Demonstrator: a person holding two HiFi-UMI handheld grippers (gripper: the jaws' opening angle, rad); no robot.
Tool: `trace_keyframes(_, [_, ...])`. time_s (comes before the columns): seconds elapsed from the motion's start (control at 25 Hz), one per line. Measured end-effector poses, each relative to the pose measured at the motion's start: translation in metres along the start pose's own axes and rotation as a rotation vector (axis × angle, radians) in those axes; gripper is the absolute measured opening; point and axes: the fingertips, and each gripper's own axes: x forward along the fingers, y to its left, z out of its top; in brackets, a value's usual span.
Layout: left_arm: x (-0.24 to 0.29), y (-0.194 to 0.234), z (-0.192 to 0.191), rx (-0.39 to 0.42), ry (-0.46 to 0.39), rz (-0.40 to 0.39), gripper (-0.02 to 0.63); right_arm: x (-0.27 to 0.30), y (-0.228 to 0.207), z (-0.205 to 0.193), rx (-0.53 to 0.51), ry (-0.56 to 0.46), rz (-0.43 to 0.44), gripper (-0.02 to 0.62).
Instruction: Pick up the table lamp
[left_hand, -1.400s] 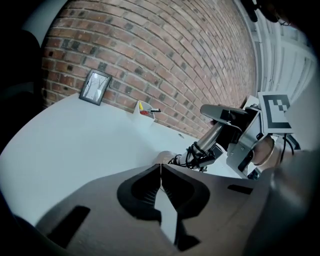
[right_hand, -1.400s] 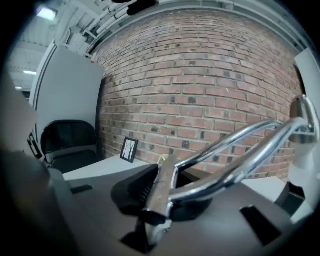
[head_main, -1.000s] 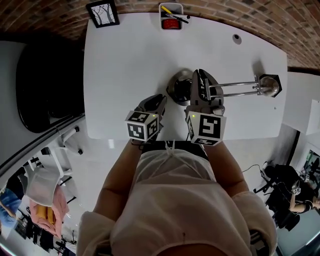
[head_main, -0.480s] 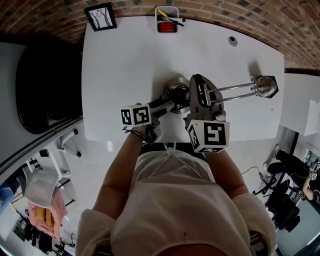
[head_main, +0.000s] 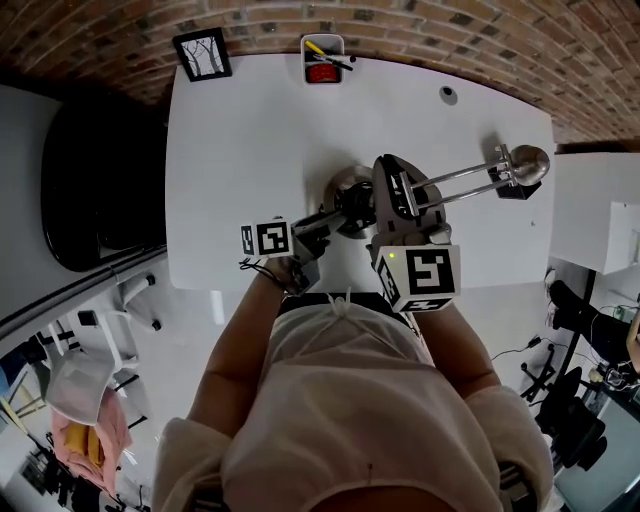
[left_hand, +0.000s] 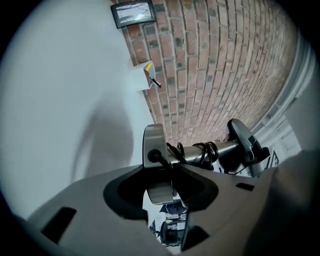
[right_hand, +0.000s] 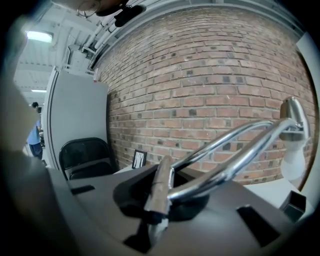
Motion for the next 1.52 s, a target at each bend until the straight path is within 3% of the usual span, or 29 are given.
trace_keyframes(0.48, [0.018, -0.095, 0.031, 0.083, -0.049, -0.085, 0.161, -0.024, -0.022, 0.096, -0.054, -0.085, 0.026, 0.042])
trace_keyframes(0.8, [0.027, -0.184, 0.067, 0.197, -0.085, -0.148, 0.166, -0.045, -0.043, 0.187, -0.067, -0.19, 0.032, 0.043])
trace_keyframes(0.96, [0.031, -0.221, 0.077, 0.245, -0.098, -0.139, 0.169, -0.054, -0.055, 0.224, -0.06, -0.227, 0.051, 0.043])
trace_keyframes(1.28, [0.046, -0.286, 0.081, 0.247, -0.11, -0.204, 0.169, -0.073, -0.073, 0.283, -0.089, -0.218, 0.075, 0.043])
trace_keyframes(1.52, [0.037, -0.314, 0.074, 0.254, -0.117, -0.245, 0.17, -0.093, -0.071, 0.303, -0.085, -0.23, 0.092, 0.043])
